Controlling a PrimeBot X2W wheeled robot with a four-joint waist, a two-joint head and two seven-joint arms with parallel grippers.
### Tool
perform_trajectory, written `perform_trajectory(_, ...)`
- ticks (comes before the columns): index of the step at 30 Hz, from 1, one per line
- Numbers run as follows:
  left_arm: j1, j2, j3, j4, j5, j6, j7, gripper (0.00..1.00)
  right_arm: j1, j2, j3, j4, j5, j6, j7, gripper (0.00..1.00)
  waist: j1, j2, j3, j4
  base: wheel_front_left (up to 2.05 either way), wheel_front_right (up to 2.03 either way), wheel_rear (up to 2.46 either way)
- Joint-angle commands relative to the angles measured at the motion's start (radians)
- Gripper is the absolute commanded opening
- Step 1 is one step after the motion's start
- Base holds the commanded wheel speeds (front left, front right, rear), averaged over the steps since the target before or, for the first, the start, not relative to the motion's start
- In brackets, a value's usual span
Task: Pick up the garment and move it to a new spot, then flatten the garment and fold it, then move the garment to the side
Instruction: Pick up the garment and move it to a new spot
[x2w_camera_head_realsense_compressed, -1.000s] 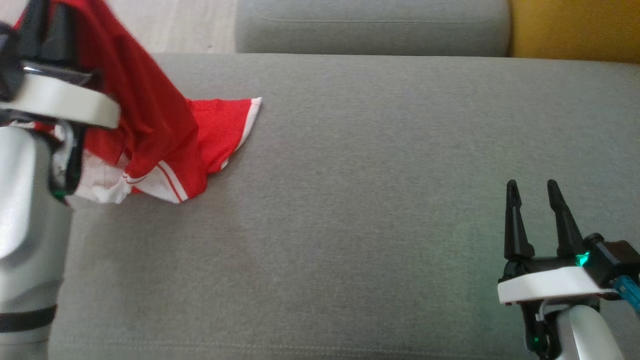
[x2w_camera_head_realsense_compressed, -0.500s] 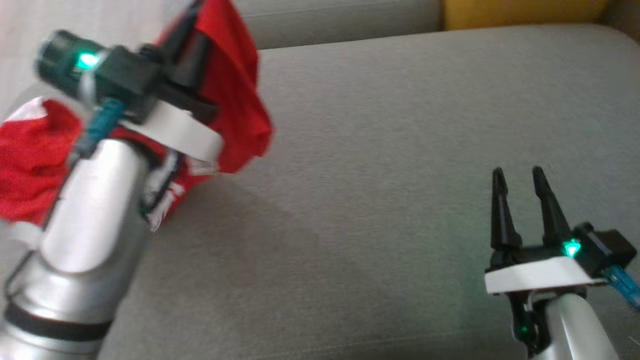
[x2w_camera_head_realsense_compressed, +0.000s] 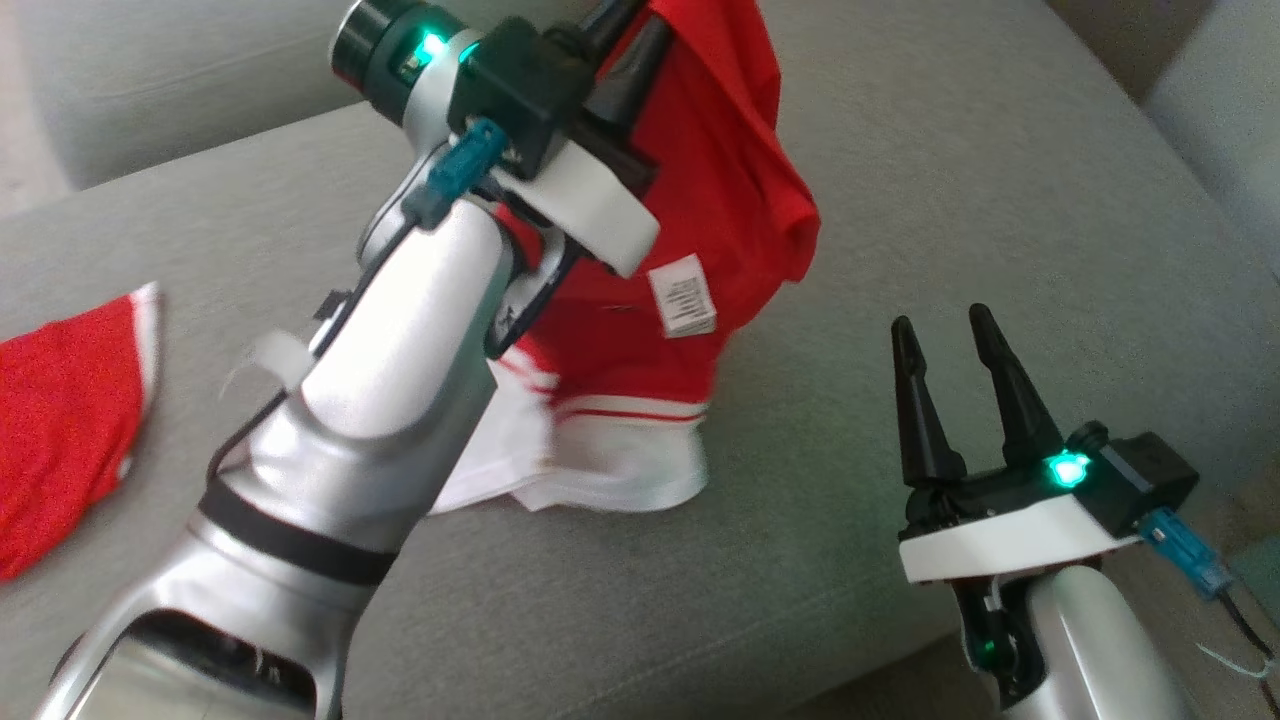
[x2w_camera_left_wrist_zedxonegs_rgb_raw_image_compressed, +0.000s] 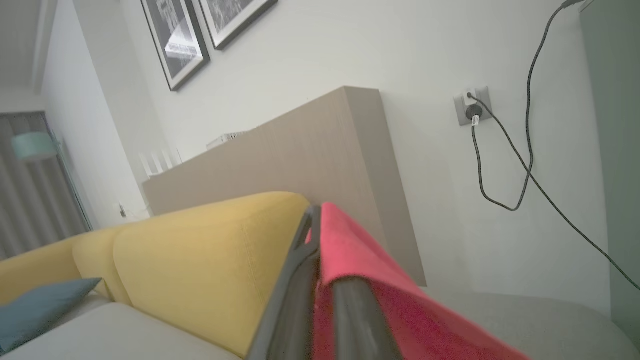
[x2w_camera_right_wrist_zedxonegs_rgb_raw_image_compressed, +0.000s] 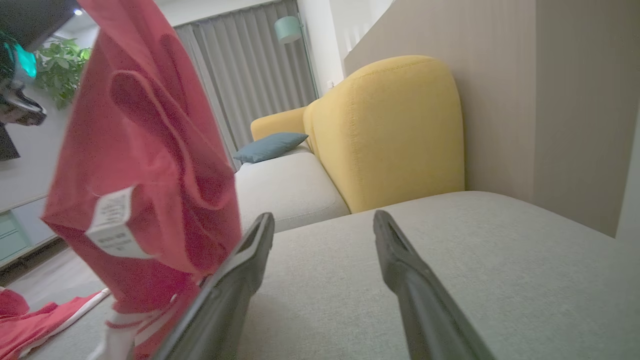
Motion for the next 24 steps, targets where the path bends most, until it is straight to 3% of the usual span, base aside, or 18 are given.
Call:
perform_trajectory(1,-0.060,0.015,0.028,0.021,-0.005,0.004,-0.006,0.45,-0.052,-0.005,0.033,-0.039,0.010,0.008,-0.011,1.00,0.0000,-0.0001,0.020,-0.052,0.00,0.00,0.00)
perform_trajectory(2,-0.064,0.009,0.025,0.055,-0.018,0.002,-0.008,1.00,-0.051,-0.005,0.036,-0.040,0.012,0.008,-0.011,1.00,0.0000,-0.0001,0.023,-0.058,0.00,0.00,0.00)
perform_trajectory(4,-0.082,0.002,0.011,0.140,-0.026,0.003,-0.011,1.00,-0.048,-0.005,0.039,-0.045,0.016,0.008,-0.011,1.00,0.0000,-0.0001,0.029,-0.063,0.00,0.00,0.00)
perform_trajectory(9,-0.089,-0.003,0.004,0.196,-0.046,0.001,-0.013,1.00,-0.041,-0.005,0.019,-0.047,0.017,0.008,-0.011,1.00,0.0000,-0.0001,0.033,-0.025,0.00,0.00,0.00)
perform_trajectory(24,-0.023,0.034,-0.028,0.237,-0.063,-0.047,-0.014,1.00,-0.022,-0.005,-0.069,-0.019,-0.022,0.008,-0.011,1.00,0.0000,-0.0001,-0.031,0.221,0.00,0.00,0.00)
